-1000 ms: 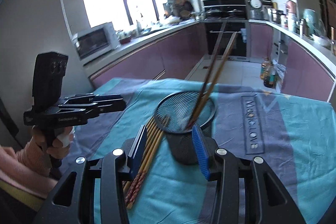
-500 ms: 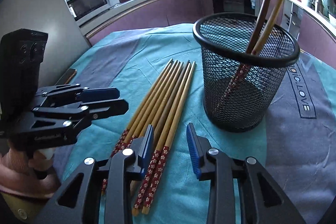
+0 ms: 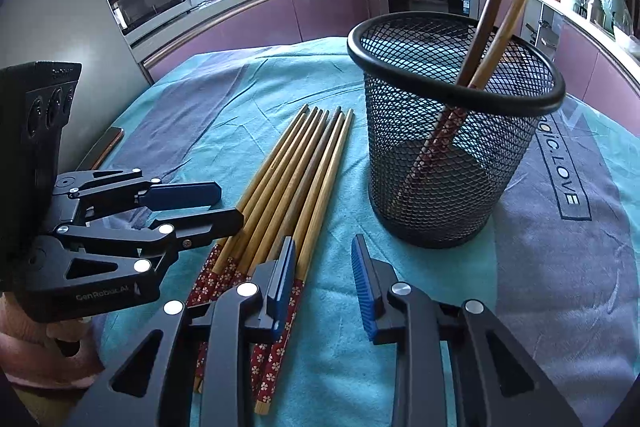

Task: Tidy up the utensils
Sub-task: 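Withdraw both grippers from the cup back over the chopstick pile, then grasp another chopstick from the pile with the right gripper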

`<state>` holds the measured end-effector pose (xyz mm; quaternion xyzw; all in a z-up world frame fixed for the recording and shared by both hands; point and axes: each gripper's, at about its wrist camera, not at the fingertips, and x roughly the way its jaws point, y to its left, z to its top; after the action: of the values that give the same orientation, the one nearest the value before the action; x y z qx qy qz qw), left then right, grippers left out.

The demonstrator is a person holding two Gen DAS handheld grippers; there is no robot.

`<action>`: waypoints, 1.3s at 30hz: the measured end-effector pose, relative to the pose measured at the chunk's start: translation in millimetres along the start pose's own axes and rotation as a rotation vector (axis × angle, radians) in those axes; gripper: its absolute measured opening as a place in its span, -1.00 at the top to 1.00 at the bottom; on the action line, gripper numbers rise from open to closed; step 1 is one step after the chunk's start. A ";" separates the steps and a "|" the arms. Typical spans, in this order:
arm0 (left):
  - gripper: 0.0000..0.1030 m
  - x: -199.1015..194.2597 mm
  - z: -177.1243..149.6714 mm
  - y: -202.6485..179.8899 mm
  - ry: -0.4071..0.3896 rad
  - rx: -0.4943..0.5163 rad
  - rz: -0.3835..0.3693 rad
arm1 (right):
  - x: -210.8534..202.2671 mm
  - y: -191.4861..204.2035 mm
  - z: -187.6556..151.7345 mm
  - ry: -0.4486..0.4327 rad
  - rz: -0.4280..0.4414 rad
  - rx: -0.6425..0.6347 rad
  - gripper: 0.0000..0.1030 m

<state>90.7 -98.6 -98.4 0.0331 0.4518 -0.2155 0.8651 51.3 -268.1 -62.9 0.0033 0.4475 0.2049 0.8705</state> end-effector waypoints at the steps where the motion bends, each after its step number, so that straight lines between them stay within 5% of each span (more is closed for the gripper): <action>1: 0.41 -0.5 -0.2 0.4 0.000 0.002 0.003 | 0.1 -0.5 -0.2 0.000 -0.001 0.000 0.48; 17: 0.62 13.5 18.8 10.9 0.051 0.003 0.014 | 13.3 11.6 10.9 0.018 -0.108 -0.073 0.49; 23: 0.75 19.4 24.4 12.9 0.054 -0.013 0.029 | 14.5 5.8 14.9 0.010 -0.060 -0.025 0.85; 33: 0.84 -5.8 9.7 16.8 -0.018 -0.074 -0.011 | -16.1 -1.5 7.9 -0.077 0.024 0.004 0.89; 39: 0.84 -13.5 -3.4 13.3 -0.012 -0.042 -0.057 | -13.8 4.3 3.4 -0.015 0.033 -0.066 0.89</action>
<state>86.8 -81.1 -91.5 0.0007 0.4516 -0.2307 0.8619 45.3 -268.5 -49.3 -0.0166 0.4337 0.2338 0.8700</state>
